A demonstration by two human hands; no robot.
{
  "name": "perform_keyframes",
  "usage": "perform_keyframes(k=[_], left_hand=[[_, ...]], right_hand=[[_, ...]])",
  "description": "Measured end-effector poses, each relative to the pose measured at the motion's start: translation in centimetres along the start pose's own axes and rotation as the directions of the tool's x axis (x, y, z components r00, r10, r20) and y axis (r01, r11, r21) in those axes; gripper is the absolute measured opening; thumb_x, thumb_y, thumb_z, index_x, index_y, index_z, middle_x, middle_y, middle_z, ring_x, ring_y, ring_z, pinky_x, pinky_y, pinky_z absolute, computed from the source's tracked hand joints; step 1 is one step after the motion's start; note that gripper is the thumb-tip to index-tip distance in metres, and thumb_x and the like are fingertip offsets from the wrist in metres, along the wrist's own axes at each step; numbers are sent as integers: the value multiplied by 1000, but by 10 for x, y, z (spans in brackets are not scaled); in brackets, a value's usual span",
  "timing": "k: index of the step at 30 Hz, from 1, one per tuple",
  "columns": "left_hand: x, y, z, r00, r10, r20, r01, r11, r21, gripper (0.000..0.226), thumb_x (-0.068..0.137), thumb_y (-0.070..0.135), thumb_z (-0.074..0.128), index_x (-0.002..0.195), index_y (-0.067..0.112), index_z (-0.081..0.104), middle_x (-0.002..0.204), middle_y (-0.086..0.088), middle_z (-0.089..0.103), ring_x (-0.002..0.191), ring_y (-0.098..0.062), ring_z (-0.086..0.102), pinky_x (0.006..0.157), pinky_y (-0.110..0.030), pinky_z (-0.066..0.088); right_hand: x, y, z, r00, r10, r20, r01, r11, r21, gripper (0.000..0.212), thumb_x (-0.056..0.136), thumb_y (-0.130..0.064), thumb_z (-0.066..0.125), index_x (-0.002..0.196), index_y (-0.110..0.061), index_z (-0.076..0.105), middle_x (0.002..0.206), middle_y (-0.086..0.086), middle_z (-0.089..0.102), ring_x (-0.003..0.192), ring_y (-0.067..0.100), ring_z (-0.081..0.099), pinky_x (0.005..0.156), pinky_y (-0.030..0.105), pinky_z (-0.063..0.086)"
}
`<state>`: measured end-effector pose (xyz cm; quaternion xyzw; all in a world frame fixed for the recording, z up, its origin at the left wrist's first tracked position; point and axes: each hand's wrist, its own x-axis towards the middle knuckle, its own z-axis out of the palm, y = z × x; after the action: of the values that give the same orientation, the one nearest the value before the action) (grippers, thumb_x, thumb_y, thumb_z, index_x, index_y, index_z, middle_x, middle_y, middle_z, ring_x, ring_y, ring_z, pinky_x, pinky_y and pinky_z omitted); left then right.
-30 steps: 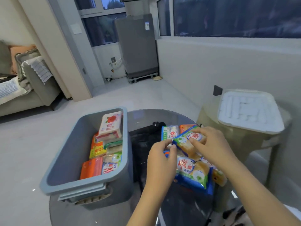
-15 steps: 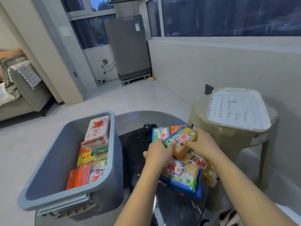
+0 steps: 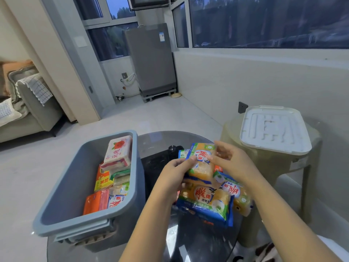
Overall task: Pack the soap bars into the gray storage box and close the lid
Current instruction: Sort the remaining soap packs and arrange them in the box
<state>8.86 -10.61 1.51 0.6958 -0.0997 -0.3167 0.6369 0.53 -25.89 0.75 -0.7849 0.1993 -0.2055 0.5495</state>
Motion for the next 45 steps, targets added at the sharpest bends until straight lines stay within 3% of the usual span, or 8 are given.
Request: perform_keyframes(k=[5,10,14,20,27,35,40,45], left_hand=[[-18,-6,-4,973,114,-202,-150,974,-173,32,84,28,67,112,15,60,92,-5,75,70,-16,73,49,-24,53],[-29,-12,-11,904,199,-380,-288,938,-194,34,87,30,63,118,23,51,98,0,70,76,-15,73,52,-27,57],[-34,-24,-14,879,222,-423,-320,931,-177,33,89,26,61,120,22,48,104,1,67,85,-16,71,50,-23,55],[-35,-42,-20,866,178,-467,-307,927,-216,26,90,25,60,113,29,48,99,6,67,89,-15,68,63,-27,54],[-34,-46,-20,859,178,-480,-325,915,-241,26,89,23,61,112,29,49,96,3,68,87,-17,69,72,-33,55],[-41,-43,-16,856,194,-479,-342,908,-244,33,89,25,61,119,26,49,102,-3,70,88,-19,70,65,-29,55],[-50,-37,-16,864,197,-464,-342,905,-252,29,89,25,61,115,28,49,102,-1,69,89,-19,71,69,-32,57],[-61,-21,-13,884,235,-404,-359,895,-266,34,89,25,61,121,21,49,86,4,74,81,-16,72,67,-33,58]], right_hand=[[-14,-5,-9,993,34,114,-46,993,104,70,72,-43,67,136,-26,41,130,-7,56,107,8,59,95,36,48],[-27,6,-8,933,125,338,23,915,-402,54,75,-47,68,124,-29,55,106,-17,61,94,-2,57,74,16,46],[-37,8,4,883,209,421,26,873,-487,60,67,-49,73,121,-31,52,100,-19,56,87,-3,56,62,10,43],[-39,12,17,876,258,407,6,838,-545,59,60,-52,76,109,-30,51,100,-10,59,89,6,58,78,26,53],[-38,11,23,895,283,346,-73,856,-513,54,56,-46,82,92,-31,44,97,-9,59,86,7,61,76,30,56],[-45,15,26,901,230,368,-33,882,-470,48,62,-43,79,85,-31,39,91,-14,58,76,5,62,52,15,47],[-42,17,18,904,273,330,-201,951,-236,44,65,-26,81,91,-21,47,102,0,64,85,17,69,70,36,59],[-39,9,6,948,235,214,-239,971,-4,40,69,-29,79,94,-22,47,93,4,70,64,12,71,47,21,51]])
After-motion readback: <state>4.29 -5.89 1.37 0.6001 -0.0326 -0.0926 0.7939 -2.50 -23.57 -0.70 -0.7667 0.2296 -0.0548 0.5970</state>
